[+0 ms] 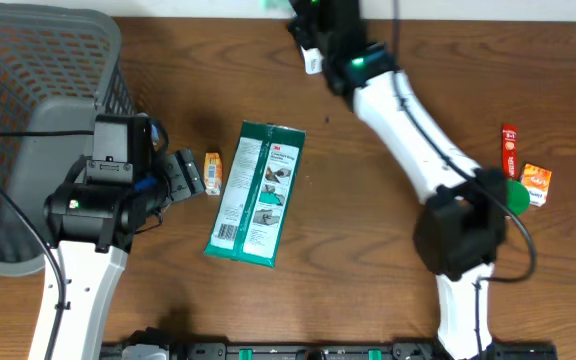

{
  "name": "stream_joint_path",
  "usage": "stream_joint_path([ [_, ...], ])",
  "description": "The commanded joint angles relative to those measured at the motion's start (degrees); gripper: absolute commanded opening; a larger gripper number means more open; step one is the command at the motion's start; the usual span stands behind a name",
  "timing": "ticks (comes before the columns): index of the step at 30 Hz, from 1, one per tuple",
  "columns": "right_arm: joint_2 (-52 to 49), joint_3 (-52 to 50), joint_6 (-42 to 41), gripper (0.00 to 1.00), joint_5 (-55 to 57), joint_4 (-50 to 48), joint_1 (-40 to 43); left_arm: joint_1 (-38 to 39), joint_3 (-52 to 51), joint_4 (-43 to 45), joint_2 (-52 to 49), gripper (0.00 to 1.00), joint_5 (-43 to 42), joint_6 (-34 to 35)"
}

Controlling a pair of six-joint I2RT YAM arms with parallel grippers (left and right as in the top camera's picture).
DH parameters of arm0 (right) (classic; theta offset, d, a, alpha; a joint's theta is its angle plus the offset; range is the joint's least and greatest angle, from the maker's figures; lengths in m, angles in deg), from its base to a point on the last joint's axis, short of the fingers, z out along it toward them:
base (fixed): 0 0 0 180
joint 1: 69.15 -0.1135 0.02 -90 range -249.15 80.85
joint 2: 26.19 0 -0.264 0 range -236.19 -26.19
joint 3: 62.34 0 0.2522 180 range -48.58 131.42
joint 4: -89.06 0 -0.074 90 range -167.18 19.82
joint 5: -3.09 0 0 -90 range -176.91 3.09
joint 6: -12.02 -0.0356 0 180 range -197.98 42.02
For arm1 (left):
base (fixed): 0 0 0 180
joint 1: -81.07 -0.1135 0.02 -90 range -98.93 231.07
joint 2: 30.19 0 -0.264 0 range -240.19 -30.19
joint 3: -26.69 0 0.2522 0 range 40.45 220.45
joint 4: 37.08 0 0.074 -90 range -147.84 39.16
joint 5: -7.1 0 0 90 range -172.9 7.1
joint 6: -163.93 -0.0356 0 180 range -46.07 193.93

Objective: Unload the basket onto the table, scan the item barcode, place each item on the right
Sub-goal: 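Carry the wipes pack right and release it at the table's right edge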

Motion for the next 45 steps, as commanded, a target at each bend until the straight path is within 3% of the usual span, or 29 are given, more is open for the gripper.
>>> stream_joint_path([
  [1,-7.19,-0.66,7.69,0.01,21.4,-6.6,-1.25,-0.24,0.68,-0.15,0.11,0.86,0.55,-0.57],
  [4,-12.74,-0.66,10.73,0.01,26.14,-14.08,-1.4,-0.24,0.68,-0.15,0.11,0.86,0.55,-0.57],
  [7,-15.67,-0.66,8.55,0.01,27.85,-19.3,-1.2,-0.24,0.68,-0.15,0.11,0.86,0.55,-0.57],
  [11,-13.38,-0.63,5.16,0.01,30.56,-23.98,-1.2,-0.24,0.68,-0.15,0.11,0.86,0.55,-0.57],
  [14,-8.85,-0.63,5.14,0.01,30.49,-21.53,-1.2,-0.24,0.68,-0.13,0.11,0.86,0.55,-0.57],
  [17,-2.14,-0.63,2.89,0.01,29.16,-9.49,-0.94,-0.24,0.68,-0.15,0.11,0.86,0.55,-0.57],
  [21,6.62,-0.63,-7.08,0.01,22.32,14.34,0.85,-0.24,0.68,-0.13,0.11,0.86,0.55,-0.57],
  [24,12.31,-0.63,-14.53,0.01,9.68,33.53,4.7,-0.24,0.68,-0.15,0.11,0.86,0.55,-0.57],
  [29,14.86,-0.66,-16.09,0.01,-10.25,57.24,15.52,-0.24,0.68,-0.15,0.11,0.86,0.55,-0.57],
  [33,12.5,-2.27,-16.11,0.01,-11.85,66.12,24.15,-0.24,0.68,-0.15,0.11,0.86,0.55,-0.57],
  [40,9.62,-11.08,-16.57,0.01,-11.67,61.18,38.07,-0.24,0.68,-0.15,0.11,0.86,0.55,-0.57],
  [41,9.6,-11.91,-17.16,0.15,-11.69,60.08,39.89,-0.24,0.68,-0.13,0.11,0.86,0.55,-0.57],
  [43,9.6,-12.39,-18.75,0.8,-11.76,59.52,42.45,-0.24,0.68,-0.15,0.11,0.86,0.55,-0.57],
  [44,9.6,-12.39,-19.32,0.99,-12.31,59.54,43.71,-0.24,0.68,-0.13,0.11,0.86,0.55,-0.57],
  [45,9.6,-12.39,-19.32,0.99,-13.75,59.52,44.81,-0.24,0.68,-0.15,0.11,0.86,0.55,-0.57],
])
